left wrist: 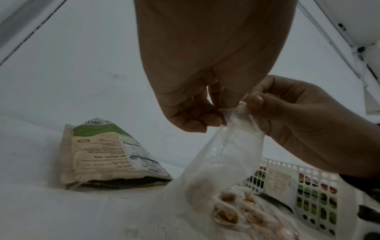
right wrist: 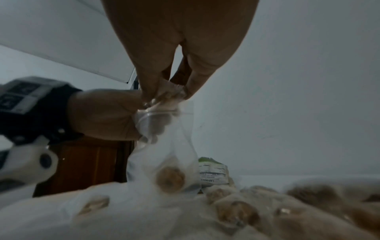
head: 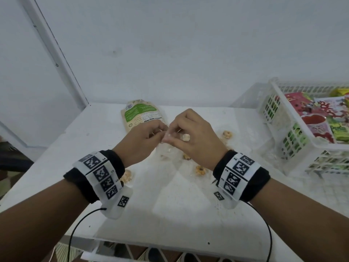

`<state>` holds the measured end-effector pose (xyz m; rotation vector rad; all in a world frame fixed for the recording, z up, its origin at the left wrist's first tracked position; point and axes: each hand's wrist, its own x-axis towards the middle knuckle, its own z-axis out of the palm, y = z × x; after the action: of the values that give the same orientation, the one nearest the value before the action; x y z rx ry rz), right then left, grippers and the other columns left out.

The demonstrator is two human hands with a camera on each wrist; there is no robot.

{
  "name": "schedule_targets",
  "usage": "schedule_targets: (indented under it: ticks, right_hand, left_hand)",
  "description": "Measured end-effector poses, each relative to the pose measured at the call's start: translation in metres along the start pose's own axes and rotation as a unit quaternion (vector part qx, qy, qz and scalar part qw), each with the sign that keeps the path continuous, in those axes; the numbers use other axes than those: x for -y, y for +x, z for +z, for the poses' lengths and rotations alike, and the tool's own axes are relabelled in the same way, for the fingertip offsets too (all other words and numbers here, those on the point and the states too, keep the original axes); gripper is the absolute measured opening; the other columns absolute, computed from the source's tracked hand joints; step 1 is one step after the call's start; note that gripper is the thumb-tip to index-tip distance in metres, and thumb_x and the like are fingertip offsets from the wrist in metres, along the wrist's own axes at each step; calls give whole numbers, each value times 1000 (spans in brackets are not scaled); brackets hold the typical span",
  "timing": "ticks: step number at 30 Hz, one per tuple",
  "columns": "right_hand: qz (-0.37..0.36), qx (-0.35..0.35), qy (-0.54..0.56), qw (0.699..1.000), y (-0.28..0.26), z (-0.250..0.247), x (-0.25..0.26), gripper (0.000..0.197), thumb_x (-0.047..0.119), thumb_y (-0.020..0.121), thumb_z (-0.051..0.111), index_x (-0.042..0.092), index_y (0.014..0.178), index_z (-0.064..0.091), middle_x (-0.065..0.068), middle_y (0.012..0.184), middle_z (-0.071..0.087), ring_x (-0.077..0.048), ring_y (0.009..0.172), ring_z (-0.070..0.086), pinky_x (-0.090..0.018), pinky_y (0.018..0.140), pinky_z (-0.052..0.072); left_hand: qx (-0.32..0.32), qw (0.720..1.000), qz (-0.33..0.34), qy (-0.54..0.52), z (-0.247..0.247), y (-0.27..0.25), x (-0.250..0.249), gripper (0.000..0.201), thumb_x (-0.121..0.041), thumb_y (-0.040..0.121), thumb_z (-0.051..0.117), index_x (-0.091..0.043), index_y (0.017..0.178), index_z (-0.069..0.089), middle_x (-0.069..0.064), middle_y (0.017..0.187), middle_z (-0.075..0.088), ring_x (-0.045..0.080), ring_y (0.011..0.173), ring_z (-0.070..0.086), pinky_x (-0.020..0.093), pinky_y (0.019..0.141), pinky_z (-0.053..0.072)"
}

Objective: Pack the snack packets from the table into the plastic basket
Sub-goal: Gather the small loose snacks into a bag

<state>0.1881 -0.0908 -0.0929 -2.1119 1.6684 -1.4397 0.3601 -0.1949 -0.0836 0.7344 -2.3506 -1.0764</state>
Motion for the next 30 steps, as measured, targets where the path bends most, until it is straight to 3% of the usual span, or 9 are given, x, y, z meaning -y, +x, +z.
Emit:
schedule_targets:
  ticks: [4,7,12,14,17,20,24,27,30]
  right_hand:
    - [-39,16,-40,998,-2,10,-3,18,22,89,79,13,85,65,2,96,55,-4,79,53,-18,74,48]
    - [-71,47,-113,990,-2,11,-2,19,30,94,73,14,87,66,3,93,62,-14,85,56,-32,77,50]
    - [-93,89,-199,971,0,10,-1,37,50,91,71,17,106,67,6,102,66,-20,101,55,-36,91,46]
    - [-89,99,-225,965,-1,11,-3,39,42,87,77,16,114,65,4,107,66,-21,104,52,-35,90,45]
    - [-100,99,-242,960,1,18,-5,29,23,85,78,14,109,66,3,101,66,-25,96,55,-39,85,47]
    - [-93,111,-235,961,4,23,-5,25,24,88,69,16,111,68,6,102,66,-24,98,55,-41,88,47]
    - [-70,74,-269,958,3,25,-2,33,36,88,70,19,116,71,-4,119,58,-28,108,50,-37,91,46]
    - [-44,94,-304,947,3,24,-1,48,48,86,73,22,125,66,-7,125,53,-28,111,48,-32,91,41]
    - [-37,85,-317,944,6,25,-3,42,31,86,77,18,125,65,-4,110,57,-27,97,54,-38,82,49]
  left_hand:
    - [10,999,-10,-51,-6,-1,0,15,-6,101,55,-12,99,69,2,81,68,9,68,55,20,63,45]
    - [10,996,-22,-87,-11,0,4,12,-8,102,56,-7,100,68,16,86,68,16,72,56,23,67,49]
    - [-2,990,-47,-130,-19,2,9,13,-10,103,54,-2,100,64,5,77,60,21,71,49,34,69,46]
    - [-3,990,-52,-133,-21,3,12,15,-12,104,55,0,100,63,5,75,57,22,71,46,39,70,43]
    - [4,991,-48,-129,-23,5,13,16,-15,104,55,-2,101,65,5,74,55,21,71,46,38,70,43]
    - [24,995,-17,-97,-27,8,13,14,-18,104,55,-9,100,66,19,79,57,22,70,48,37,66,45]
    - [35,998,-3,-59,-35,12,14,10,-21,103,57,-20,99,66,-4,69,52,13,63,47,23,56,44]
    - [32,997,-6,-64,-40,17,16,11,-18,103,57,-17,102,68,7,78,60,17,69,52,32,66,49]
    - [41,994,-20,-99,-42,21,17,13,-17,103,57,-13,103,69,16,88,64,16,75,56,37,77,53]
